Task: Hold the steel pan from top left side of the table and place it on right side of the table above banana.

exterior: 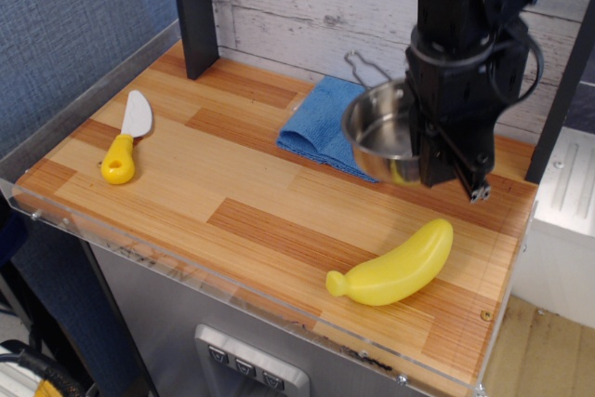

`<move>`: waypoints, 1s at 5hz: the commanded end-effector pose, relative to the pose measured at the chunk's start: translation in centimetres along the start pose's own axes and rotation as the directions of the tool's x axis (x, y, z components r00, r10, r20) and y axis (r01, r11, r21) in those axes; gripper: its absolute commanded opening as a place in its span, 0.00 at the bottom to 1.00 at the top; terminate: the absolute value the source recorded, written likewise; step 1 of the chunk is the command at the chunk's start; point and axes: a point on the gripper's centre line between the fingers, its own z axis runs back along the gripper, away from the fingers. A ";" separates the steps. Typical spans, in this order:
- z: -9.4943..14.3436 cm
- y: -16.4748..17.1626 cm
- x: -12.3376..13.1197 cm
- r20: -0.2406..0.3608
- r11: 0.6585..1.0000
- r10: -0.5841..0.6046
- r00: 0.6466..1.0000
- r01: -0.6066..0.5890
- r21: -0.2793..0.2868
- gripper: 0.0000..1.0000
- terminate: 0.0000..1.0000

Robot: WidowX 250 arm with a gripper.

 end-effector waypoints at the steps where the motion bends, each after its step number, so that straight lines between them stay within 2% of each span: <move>1: -2.3 0.0 -0.1 -0.008 1.000 -0.019 1.000 0.019 0.005 0.00 0.00; 3: -4.7 0.5 0.2 -0.036 1.000 -0.021 0.999 0.020 -0.011 0.00 0.00; 5: -6.2 -0.5 0.2 -0.047 0.999 -0.028 0.999 0.026 -0.047 0.00 0.00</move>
